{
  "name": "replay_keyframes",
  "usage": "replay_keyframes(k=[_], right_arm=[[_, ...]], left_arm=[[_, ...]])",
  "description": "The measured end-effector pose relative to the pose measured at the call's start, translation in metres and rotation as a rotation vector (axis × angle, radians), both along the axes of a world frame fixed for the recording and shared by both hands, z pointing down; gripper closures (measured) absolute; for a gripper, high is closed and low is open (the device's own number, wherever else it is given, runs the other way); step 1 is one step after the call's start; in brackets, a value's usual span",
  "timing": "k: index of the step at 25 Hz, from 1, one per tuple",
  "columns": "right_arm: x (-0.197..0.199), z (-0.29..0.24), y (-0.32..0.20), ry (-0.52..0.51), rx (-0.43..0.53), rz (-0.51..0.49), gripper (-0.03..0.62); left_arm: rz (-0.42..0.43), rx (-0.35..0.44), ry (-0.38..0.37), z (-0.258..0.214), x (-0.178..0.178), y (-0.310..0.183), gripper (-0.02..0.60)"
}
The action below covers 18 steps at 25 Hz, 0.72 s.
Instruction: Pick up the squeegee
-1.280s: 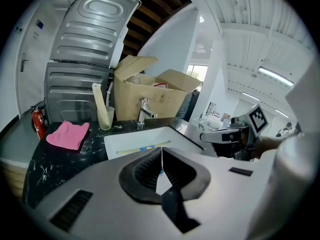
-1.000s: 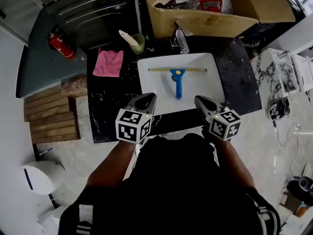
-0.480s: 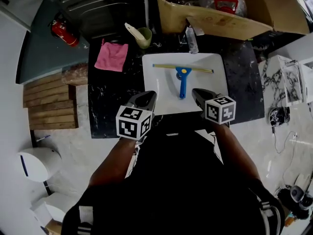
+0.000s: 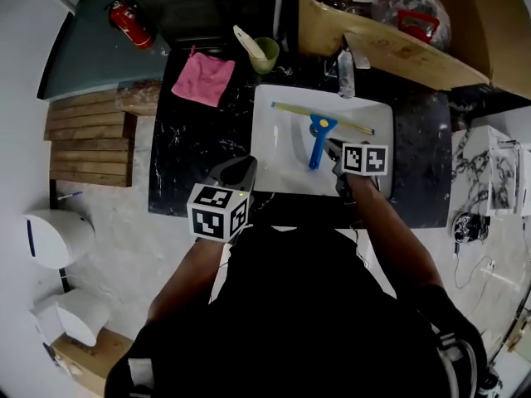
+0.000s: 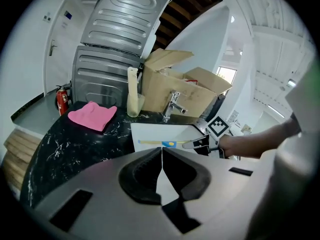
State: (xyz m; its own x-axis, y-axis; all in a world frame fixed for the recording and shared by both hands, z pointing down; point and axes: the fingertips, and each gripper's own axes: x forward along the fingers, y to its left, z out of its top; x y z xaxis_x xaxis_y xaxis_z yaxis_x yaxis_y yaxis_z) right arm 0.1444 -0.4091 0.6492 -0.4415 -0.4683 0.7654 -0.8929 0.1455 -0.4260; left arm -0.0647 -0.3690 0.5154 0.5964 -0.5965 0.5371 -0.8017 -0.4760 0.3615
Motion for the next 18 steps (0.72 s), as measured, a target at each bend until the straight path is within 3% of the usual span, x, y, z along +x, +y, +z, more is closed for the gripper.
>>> replay_keyframes(k=[11, 18], right_arm=[[0.010, 0.062, -0.021, 0.021, -0.120, 0.106, 0.420], [-0.002, 0.088, -0.030, -0.042, -0.168, 0.143, 0.408]], left_arm=[[-0.125, -0.015, -0.019, -0.002, -0.016, 0.022, 0.565], [-0.181, -0.049, 0.000, 0.004, -0.021, 0.034, 0.565]])
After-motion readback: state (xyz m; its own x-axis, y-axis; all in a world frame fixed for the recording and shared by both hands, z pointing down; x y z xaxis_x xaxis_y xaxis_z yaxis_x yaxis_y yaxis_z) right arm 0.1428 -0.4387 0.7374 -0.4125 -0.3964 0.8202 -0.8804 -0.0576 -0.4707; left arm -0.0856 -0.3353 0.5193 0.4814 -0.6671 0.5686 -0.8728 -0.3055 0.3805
